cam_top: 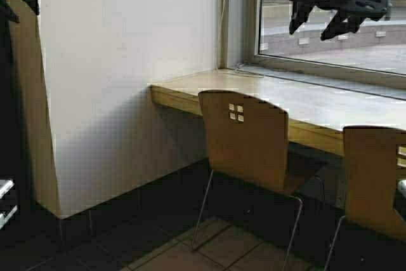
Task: Push the chairs under the table
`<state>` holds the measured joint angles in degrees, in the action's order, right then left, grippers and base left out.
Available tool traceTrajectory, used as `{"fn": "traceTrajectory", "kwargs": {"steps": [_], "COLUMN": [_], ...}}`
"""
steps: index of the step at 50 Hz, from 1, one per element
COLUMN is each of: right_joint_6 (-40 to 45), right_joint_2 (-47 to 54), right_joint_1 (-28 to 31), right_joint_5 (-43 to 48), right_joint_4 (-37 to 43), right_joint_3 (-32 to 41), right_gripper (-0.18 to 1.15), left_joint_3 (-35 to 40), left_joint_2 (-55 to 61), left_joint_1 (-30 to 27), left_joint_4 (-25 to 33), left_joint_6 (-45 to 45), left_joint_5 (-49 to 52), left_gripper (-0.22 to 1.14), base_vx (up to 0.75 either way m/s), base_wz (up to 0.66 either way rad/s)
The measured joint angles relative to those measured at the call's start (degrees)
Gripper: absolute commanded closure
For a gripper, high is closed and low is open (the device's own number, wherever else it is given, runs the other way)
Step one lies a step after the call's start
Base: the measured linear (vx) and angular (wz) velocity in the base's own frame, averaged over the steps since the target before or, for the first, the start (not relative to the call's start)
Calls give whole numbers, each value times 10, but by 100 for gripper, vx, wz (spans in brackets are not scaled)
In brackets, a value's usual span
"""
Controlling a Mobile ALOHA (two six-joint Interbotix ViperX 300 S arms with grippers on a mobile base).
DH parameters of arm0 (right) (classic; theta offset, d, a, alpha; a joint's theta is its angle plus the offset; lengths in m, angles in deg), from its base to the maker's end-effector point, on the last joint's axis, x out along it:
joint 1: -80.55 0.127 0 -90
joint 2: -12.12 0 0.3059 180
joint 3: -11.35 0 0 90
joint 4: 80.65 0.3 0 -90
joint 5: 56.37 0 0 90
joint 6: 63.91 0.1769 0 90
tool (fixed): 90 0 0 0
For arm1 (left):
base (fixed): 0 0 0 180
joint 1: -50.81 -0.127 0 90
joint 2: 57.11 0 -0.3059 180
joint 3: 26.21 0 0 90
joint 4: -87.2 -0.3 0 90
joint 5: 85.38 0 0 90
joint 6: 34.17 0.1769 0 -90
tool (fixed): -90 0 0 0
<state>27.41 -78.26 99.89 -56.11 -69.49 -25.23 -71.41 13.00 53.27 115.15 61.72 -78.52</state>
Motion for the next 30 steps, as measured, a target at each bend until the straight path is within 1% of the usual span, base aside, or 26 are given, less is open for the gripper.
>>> {"fn": "traceTrajectory", "kwargs": {"steps": [8,16,22,30], "right_joint_6": [1,1,4,4], "right_joint_2": [7,18,25,32], "right_joint_1": [-9,-2,-4,-3], "right_joint_5": [-1,-14,-18,-22], "right_joint_4": [0,-1,-1,-1], "right_joint_3": [-1,6,17,28], "right_gripper": [5,5,5,5], "left_joint_3": [-4,-4,-4,-5], "left_joint_2": [-12,3,16,18], "left_joint_1": [0,1,1,0], "left_joint_4": [0,0,1,6], "left_joint_6": [0,0,-6,-5], "left_joint_5": [1,0,0,5], "left_gripper": [17,17,17,17], "base_vx": [-31,-29,-29,-30], "base_wz": [-21,-34,-43,-57]}}
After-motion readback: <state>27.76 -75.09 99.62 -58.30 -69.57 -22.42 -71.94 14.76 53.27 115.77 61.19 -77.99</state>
